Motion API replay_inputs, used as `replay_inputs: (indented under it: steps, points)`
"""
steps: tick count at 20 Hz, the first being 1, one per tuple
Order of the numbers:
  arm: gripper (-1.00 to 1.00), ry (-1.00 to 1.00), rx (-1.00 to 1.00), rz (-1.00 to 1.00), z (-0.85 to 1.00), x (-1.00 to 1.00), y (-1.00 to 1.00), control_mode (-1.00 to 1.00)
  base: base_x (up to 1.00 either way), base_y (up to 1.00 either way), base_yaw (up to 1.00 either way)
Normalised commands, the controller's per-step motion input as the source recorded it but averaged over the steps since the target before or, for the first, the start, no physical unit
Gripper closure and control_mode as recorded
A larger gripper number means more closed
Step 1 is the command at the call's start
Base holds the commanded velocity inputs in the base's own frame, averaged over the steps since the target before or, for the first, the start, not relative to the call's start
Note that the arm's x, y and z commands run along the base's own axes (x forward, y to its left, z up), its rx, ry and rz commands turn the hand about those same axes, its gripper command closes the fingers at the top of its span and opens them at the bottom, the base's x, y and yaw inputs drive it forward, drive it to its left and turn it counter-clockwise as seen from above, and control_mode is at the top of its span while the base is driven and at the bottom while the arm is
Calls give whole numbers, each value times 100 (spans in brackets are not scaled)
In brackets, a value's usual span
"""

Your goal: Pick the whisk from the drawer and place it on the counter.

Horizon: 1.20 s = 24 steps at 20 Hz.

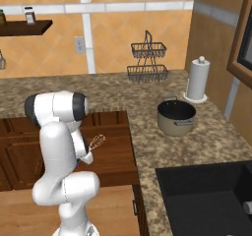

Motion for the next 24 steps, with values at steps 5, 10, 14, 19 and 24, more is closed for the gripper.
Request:
replay_inputs:
  steps: [5,10,14,19,24]
  points:
    - [100,6,0,15,100,28,2,-100,0,0,0]
    - [100,-8,0,4,100,58,31,-100,0,0,0]
    - [100,-12,0,-1,100,78,37,-100,0,0,0]
    - [100,2,0,-2,100,39,15,-100,0,0,0]
    - [100,19,-3,0,100,6,-41,-100,0,0,0]
